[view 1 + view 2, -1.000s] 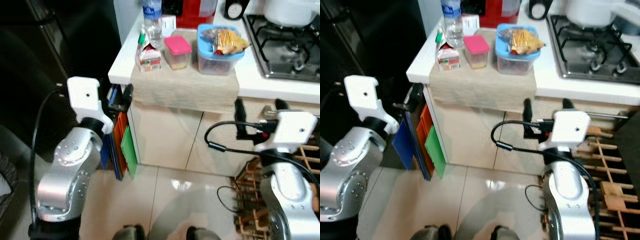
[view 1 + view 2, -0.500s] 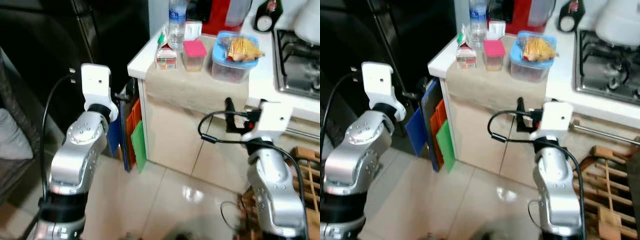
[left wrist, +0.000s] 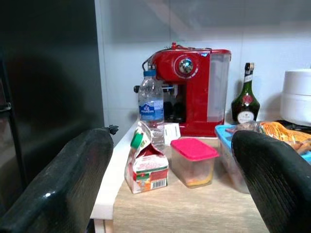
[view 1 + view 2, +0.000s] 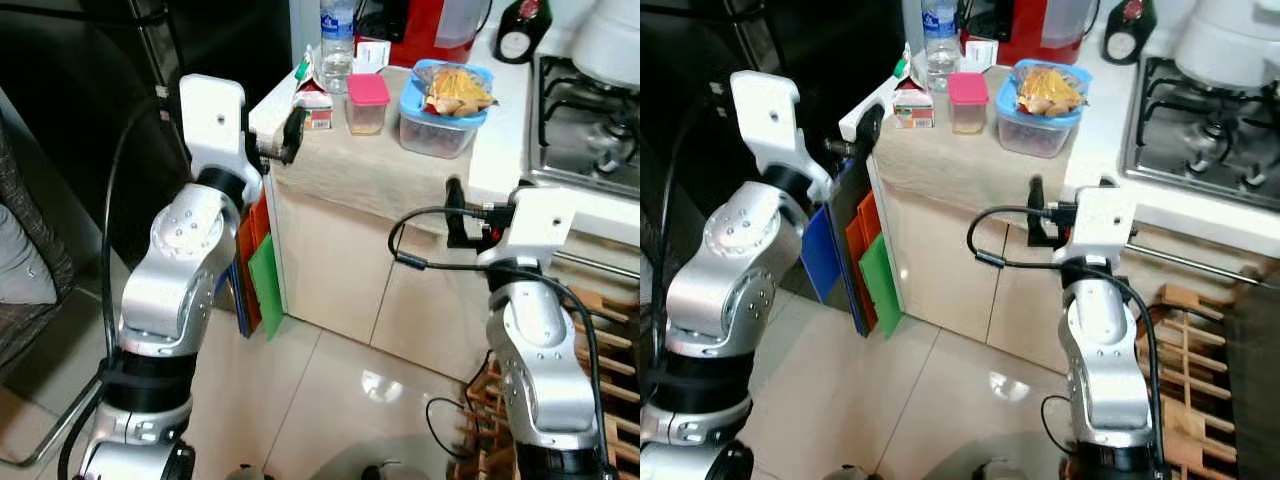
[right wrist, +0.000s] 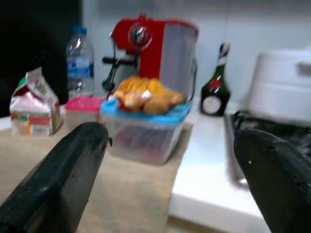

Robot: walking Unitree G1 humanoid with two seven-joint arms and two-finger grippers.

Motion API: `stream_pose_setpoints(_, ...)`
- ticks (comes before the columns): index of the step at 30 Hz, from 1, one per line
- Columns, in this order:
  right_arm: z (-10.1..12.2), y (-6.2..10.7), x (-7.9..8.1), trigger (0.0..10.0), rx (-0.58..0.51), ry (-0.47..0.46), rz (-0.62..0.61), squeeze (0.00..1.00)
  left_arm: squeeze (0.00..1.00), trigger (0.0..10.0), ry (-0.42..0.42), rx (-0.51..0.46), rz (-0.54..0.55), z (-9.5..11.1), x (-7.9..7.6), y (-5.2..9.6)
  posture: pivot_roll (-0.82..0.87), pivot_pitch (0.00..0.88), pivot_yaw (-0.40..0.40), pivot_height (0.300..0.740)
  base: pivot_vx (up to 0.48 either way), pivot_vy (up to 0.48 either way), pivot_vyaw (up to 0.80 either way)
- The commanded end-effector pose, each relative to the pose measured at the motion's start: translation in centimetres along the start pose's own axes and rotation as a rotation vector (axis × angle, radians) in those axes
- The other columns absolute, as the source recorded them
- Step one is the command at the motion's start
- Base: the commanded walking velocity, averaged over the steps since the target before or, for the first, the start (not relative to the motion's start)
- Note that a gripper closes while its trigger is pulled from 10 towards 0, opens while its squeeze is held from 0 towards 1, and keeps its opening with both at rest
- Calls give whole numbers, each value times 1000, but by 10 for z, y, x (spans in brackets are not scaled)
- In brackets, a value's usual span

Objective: Restocking fridge

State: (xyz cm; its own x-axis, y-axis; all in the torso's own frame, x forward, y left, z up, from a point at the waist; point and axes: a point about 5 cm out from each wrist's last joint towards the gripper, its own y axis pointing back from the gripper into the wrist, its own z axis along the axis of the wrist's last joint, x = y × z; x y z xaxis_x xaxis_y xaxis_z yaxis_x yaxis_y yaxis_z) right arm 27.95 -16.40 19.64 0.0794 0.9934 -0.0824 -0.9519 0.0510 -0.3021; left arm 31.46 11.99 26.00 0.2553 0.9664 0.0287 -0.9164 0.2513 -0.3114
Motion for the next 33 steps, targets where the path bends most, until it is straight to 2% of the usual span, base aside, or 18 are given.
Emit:
stream_pose_setpoints(1,5,-3,-1,10000,-22,16,-14,0,0,10000,17,11,17,-4,4,0,-113,61,49,740,480,0,0)
stream_pose_setpoints(12,16,-13,4,10000,-84,17,7,0,0,10000,-91,-156,-2,24,1,-3,-108,59,37,740,480,0,0)
stream_pose_setpoints(17,20,-16,5,10000,-102,16,2,0,0,10000,-87,-176,-7,28,0,-5,-105,56,34,740,480,0,0)
stream_pose_setpoints(23,23,-19,6,10000,-124,17,-3,0,0,10000,-73,-216,-80,38,-6,-11,-97,55,30,740,480,0,0)
stream_pose_setpoints(26,43,-19,1,10000,-209,38,-52,0,0,10000,-106,-287,-115,57,-10,-14,-97,55,30,740,480,0,0)
stream_pose_setpoints(28,61,-19,-3,10000,-284,65,-86,0,0,10000,-101,-311,-85,64,-7,-16,-99,59,32,740,480,0,0)
stream_pose_setpoints(29,61,-19,-3,10000,-284,65,-86,0,0,10000,-101,-311,-85,64,-7,-16,-99,59,32,740,480,0,0)
stream_pose_setpoints(30,74,-19,-7,10000,-335,80,-109,0,0,10000,-109,-294,-5,67,1,-23,-99,59,32,740,0,0,0)
stream_pose_setpoints(32,76,-19,-9,10000,-344,81,-116,0,0,10000,-112,-276,38,66,5,-27,-99,59,32,740,0,0,0)
stream_pose_setpoints(33,75,-19,-11,10000,-335,78,-123,0,0,10000,-119,-228,74,62,10,-33,-109,59,33,740,0,0,0)
